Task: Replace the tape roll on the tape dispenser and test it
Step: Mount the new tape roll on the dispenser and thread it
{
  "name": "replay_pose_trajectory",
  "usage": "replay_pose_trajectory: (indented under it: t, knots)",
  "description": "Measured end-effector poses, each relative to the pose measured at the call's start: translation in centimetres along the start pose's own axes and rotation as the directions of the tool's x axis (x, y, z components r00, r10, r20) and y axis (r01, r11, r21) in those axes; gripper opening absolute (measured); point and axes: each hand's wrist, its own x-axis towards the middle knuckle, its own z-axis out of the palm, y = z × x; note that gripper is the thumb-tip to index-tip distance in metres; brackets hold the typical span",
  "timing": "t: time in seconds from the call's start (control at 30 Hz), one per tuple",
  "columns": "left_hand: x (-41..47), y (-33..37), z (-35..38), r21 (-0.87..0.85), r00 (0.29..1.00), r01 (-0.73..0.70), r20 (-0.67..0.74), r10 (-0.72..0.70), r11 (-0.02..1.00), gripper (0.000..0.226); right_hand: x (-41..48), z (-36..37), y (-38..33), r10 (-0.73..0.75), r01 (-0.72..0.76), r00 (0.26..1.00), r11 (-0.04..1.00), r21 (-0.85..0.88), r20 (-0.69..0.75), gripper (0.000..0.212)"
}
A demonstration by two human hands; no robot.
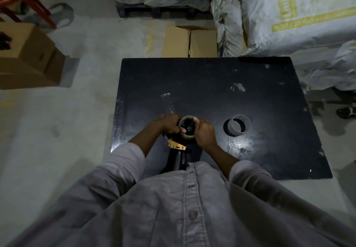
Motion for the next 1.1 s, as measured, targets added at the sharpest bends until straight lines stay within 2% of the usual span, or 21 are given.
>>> replay_pose_trajectory:
  t: [0.1,0.13,0.17,0.23,0.3,0.43,0.57,0.67,0.83,1.0,1.1]
  knots:
    - [0.1,-0.1,0.2,-0.067,1.0,-0.007,0.006,0.007,0.998,0.051,-0.4,-0.1,0.3,0.083,-0.091,0.996,0.973,0.211,0.045,0.065]
    - [0.1,-0.4,0.4,-0.109,1.0,0.001,0.013,0.0,0.994,0.05,-0.5,-0.2,0.4,0.146,-0.175,0.983,0.924,0.339,0.107,0.067]
    - [0.0,-0.7,0.5,-0.163,1.0,0.013,0.018,-0.011,0.986,0.048,-0.6,-0.4,0.5,0.194,-0.271,0.96,0.827,0.493,0.204,0.064]
    - [-0.3,-1.4,0.5,-0.265,0.999,0.035,0.031,-0.028,0.964,0.046,-1.0,-0.7,0.9,0.169,-0.406,0.907,0.594,0.694,0.386,0.05]
    - [-0.5,-1.9,0.2,-0.301,0.998,0.05,0.049,-0.037,0.952,0.048,-0.9,-1.1,1.2,0.12,-0.44,0.886,0.526,0.728,0.449,0.046]
    - [-0.5,-1.9,0.1,-0.305,0.996,0.072,0.064,-0.055,0.95,0.053,-1.0,-1.2,1.3,0.097,-0.45,0.881,0.48,0.753,0.464,0.047]
    - [0.0,-1.0,0.4,-0.193,0.999,0.042,0.027,-0.037,0.98,0.053,-1.2,-1.0,2.0,0.116,-0.431,0.894,0.49,0.758,0.433,0.047]
    - [0.5,0.0,0.1,-0.108,0.998,0.043,0.058,-0.037,0.993,0.058,-1.7,-0.9,2.1,0.153,-0.429,0.899,0.5,0.752,0.411,0.045]
    - [1.2,-0.2,-0.1,-0.025,0.996,0.054,0.079,-0.052,0.998,0.061,-1.9,-0.6,1.5,0.175,-0.363,0.927,0.634,0.683,0.331,0.044]
    - [1.4,-0.2,-0.7,0.111,0.991,0.083,0.096,-0.094,0.99,0.066,-2.1,-0.6,0.8,0.176,-0.316,0.945,0.705,0.635,0.275,0.045]
    - [1.6,-0.3,-1.7,0.182,0.992,0.099,0.06,-0.111,0.978,0.068,-2.5,-1.0,0.3,0.151,-0.273,0.958,0.732,0.624,0.242,0.045]
